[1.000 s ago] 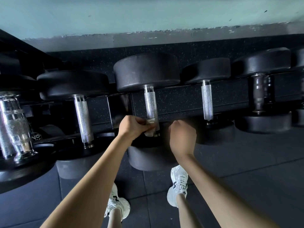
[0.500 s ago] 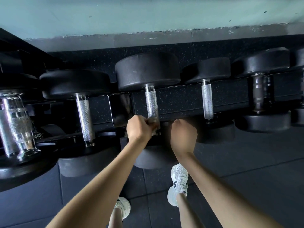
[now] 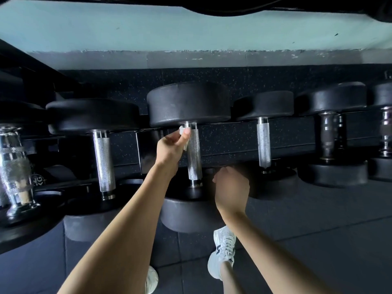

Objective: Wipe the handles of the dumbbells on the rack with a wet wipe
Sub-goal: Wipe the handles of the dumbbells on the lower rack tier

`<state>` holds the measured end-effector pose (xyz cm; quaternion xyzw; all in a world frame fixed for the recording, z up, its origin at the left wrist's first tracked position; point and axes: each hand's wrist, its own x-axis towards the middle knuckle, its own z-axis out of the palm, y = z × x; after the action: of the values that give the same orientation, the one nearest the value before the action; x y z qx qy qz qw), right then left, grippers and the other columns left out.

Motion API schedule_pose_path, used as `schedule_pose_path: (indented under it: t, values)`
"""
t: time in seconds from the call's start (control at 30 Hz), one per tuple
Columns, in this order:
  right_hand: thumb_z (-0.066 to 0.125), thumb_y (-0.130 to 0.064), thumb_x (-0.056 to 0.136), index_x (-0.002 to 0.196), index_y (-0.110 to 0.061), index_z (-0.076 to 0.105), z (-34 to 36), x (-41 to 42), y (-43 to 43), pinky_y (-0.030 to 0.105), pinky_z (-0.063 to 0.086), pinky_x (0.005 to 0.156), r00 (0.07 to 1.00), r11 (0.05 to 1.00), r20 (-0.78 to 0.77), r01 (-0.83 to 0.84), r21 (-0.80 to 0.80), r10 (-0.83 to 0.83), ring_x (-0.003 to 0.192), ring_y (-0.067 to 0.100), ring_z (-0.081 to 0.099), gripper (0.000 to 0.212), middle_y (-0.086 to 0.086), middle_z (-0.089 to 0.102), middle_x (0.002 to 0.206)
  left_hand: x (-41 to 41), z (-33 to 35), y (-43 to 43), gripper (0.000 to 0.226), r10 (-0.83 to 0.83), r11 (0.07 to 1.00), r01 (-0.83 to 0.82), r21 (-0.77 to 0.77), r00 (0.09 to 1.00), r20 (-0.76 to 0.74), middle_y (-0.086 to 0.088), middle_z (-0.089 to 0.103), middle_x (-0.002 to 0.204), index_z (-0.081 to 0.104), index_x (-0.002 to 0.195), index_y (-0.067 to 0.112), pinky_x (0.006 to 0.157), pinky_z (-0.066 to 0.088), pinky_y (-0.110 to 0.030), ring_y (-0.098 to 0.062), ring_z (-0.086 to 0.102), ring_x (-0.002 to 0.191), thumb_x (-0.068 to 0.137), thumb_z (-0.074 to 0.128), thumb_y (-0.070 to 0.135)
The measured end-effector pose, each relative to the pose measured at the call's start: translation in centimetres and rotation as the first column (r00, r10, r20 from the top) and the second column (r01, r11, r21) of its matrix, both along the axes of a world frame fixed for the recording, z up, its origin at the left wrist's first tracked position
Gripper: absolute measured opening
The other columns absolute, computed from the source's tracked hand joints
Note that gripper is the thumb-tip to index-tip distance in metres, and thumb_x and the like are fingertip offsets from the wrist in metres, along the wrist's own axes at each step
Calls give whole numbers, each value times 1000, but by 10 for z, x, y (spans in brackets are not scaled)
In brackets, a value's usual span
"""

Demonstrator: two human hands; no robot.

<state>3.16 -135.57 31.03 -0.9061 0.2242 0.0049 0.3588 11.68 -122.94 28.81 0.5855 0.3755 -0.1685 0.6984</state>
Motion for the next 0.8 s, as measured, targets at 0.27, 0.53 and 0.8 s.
schedule_pose_path:
  t: [0.27, 0.53, 0.8]
  values:
    - [43, -17, 84, 56, 1, 47, 8, 1, 2, 42, 33, 54, 999, 999, -31, 39, -12, -39, 52, 31, 45, 33, 13, 51, 51, -43, 8, 4, 30, -441, 784, 421, 457, 895, -67, -13, 72, 76, 76, 93, 7, 47, 33, -9, -1, 49, 60, 83, 70, 35]
    - [51, -10, 90, 68, 0, 59, 17, 4, 7, 29, 22, 53, 1000, 994, 7, 29, -109, -28, 59, 30, 54, 25, 12, 60, 60, -77, 61, 39, 21, -462, 788, 434, 437, 886, -46, 6, 74, 92, 75, 101, 24, 76, 51, -25, -7, 66, 87, 80, 73, 30]
    - [60, -35, 90, 83, -11, 66, 85, -2, 118, 34, 59, 69, 888, 625, -457, 326, 709, 55, 72, 21, 70, 26, 11, 71, 78, -100, 110, 107, 34, -469, 615, 314, 723, 883, 15, 6, 61, 89, 71, 111, 22, 71, 38, -17, -15, 61, 90, 78, 76, 27]
